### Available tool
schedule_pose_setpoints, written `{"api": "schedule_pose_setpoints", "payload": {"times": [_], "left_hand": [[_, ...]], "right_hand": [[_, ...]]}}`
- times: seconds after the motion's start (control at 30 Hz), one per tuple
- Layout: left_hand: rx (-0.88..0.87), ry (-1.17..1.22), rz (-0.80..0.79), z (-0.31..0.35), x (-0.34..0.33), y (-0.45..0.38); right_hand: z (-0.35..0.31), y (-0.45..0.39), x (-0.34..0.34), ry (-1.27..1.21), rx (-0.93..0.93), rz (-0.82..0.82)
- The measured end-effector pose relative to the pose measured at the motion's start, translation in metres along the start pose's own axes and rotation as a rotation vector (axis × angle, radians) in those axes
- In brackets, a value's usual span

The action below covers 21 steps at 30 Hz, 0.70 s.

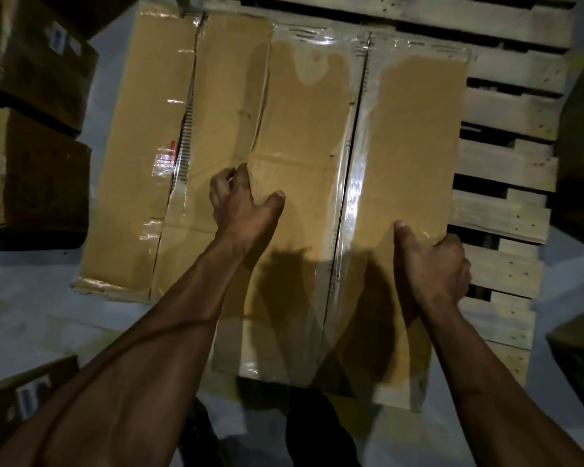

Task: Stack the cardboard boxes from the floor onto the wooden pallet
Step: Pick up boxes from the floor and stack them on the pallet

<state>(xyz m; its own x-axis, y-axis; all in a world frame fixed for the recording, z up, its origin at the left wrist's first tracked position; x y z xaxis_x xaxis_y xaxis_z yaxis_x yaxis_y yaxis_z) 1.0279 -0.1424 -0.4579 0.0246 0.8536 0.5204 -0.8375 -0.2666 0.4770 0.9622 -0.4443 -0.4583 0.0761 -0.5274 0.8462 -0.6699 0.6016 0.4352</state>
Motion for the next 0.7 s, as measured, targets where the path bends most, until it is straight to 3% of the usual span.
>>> {"api": "schedule_pose_setpoints", "payload": {"times": [0.23, 0.43, 0.7], "left_hand": [[-0.055, -0.09, -0.077, 0.013, -0.02, -0.039], [-0.142, -0.409, -0.119, -0.003, -0.054, -0.041], [-0.277, -0.662, -0.23, -0.023, -0.03, -0.027]], "right_hand": [[-0.012, -0.043, -0.028, -0.022, 0.004, -0.013], [-0.027, -0.066, -0.049, 0.001, 0.023, -0.072], [-0.019, -0.056, -0.05, -0.086, 0.079, -0.1]]}}
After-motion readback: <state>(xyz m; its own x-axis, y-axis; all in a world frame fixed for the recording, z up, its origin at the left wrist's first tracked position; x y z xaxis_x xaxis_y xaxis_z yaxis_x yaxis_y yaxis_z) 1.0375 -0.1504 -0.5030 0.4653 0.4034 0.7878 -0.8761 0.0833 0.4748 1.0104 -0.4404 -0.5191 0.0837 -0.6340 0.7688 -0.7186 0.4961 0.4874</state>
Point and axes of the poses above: each hand's wrist, its own y-axis away from the middle knuckle, its own x-axis out of the back of the hand, z = x × y, the point moved 6 cm from there along -y, towards the middle knuckle, and after that the axes turned 12 degrees about y, right-handed, at the moved point
